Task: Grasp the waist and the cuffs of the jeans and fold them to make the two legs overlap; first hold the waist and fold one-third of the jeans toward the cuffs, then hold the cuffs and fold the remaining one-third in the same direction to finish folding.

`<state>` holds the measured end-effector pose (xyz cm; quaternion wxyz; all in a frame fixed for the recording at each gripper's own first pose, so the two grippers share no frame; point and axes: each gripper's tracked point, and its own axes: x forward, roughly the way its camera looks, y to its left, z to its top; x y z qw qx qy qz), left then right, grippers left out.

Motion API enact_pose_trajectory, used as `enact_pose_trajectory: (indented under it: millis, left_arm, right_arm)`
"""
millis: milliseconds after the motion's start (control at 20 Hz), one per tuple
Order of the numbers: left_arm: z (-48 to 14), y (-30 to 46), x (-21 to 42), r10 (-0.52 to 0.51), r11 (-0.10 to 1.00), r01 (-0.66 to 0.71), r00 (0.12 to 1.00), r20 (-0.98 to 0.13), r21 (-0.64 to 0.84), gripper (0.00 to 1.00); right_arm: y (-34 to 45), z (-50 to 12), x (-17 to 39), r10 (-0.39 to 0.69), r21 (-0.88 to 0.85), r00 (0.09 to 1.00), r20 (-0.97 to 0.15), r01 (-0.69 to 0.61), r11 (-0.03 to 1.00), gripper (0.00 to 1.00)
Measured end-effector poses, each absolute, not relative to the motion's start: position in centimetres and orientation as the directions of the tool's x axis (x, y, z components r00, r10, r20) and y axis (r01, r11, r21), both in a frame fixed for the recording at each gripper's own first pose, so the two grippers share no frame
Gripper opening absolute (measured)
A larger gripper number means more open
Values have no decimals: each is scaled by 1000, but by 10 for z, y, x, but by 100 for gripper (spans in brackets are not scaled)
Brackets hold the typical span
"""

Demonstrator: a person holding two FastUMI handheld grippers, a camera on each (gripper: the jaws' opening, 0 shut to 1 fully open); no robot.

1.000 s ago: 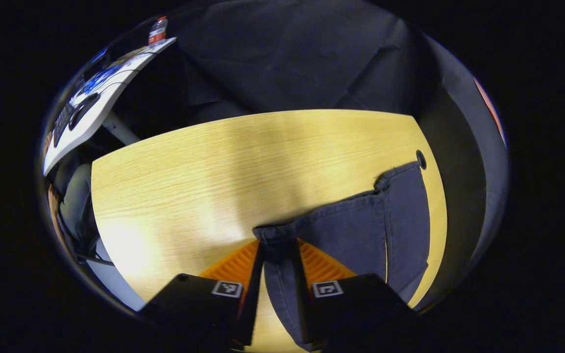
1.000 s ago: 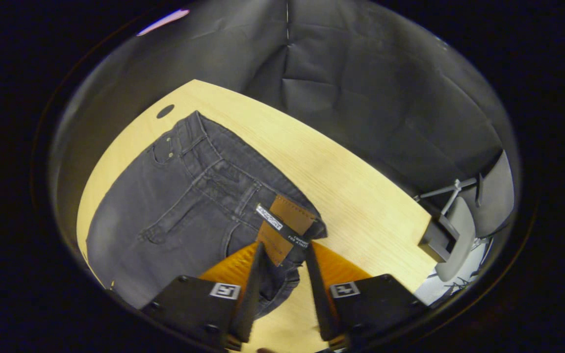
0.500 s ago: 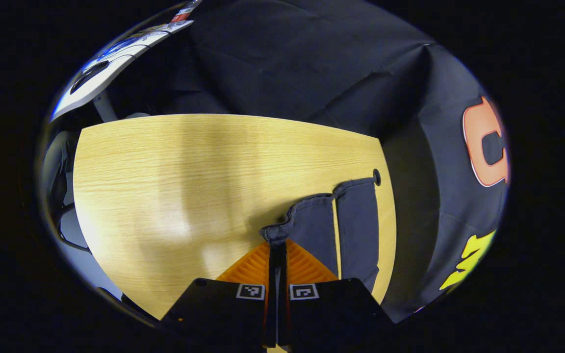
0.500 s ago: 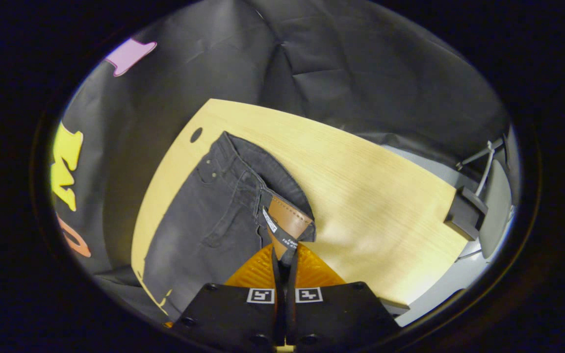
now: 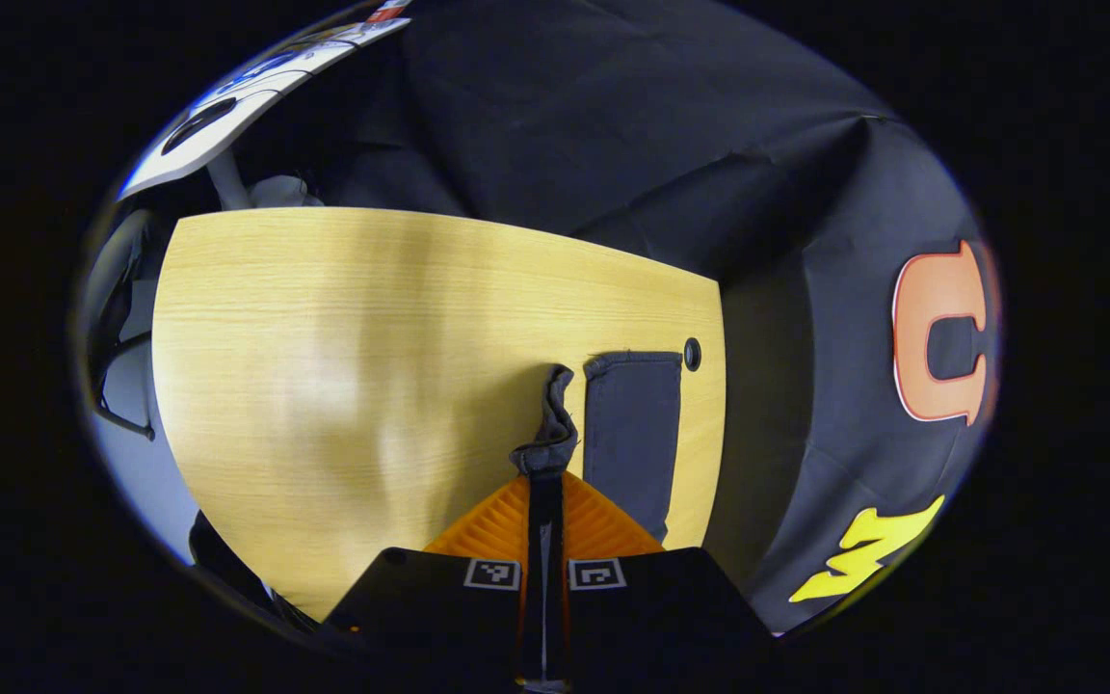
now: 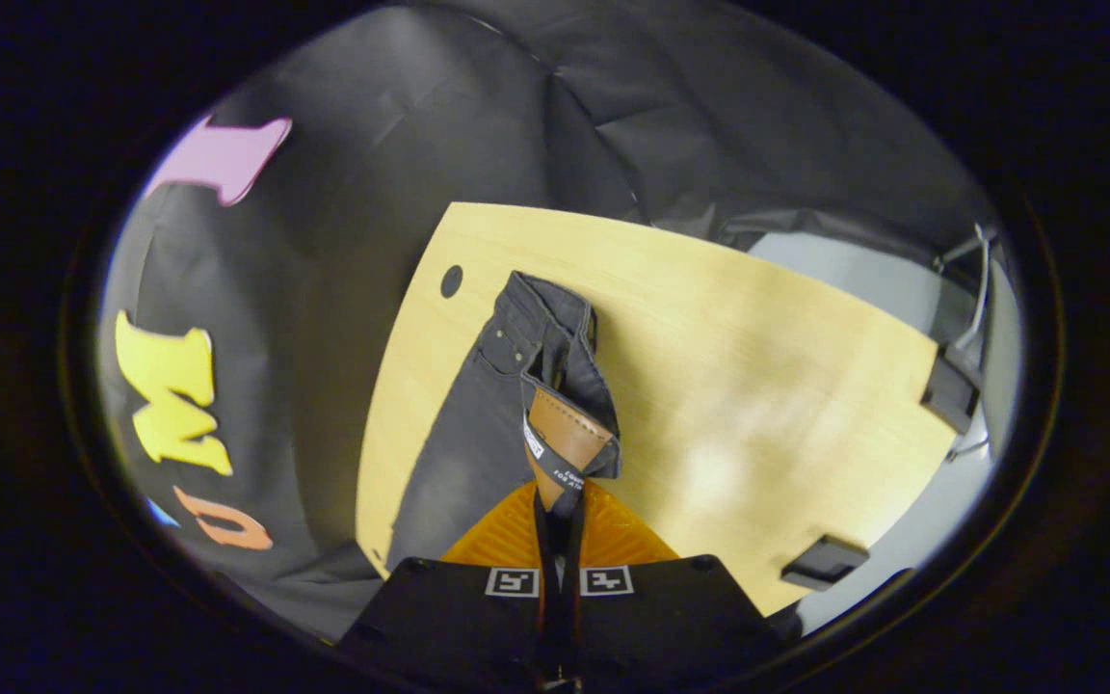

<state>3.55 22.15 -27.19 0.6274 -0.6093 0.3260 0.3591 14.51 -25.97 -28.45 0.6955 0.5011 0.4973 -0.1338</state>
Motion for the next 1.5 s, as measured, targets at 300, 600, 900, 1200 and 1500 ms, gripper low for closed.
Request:
enact_pose_trajectory:
  millis: [300, 600, 900, 1200, 1500]
  left_arm:
    - [-266, 239, 95, 16, -120, -861, 496, -868, -494, 4]
    - [-264, 255, 181, 21, -63, -851, 522, -853, -522, 5]
    - [-317, 261, 251, 19, 46, -837, 546, -837, -545, 4]
    - [-355, 258, 273, 4, 68, -839, 542, -841, -540, 4]
    - [-358, 248, 276, -31, 147, -844, 518, -855, -516, 14]
  right_arm:
    - [-263, -275, 203, 429, 578, 423, -798, 739, 346, 1]
    - [-263, -288, 285, 449, 588, 436, -780, 756, 288, 1]
    - [-258, -336, 330, 485, 596, 448, -751, 776, 206, 0]
    - [-251, -361, 348, 485, 615, 472, -736, 765, 190, 1]
    - [-252, -353, 347, 476, 662, 522, -708, 725, 189, 25]
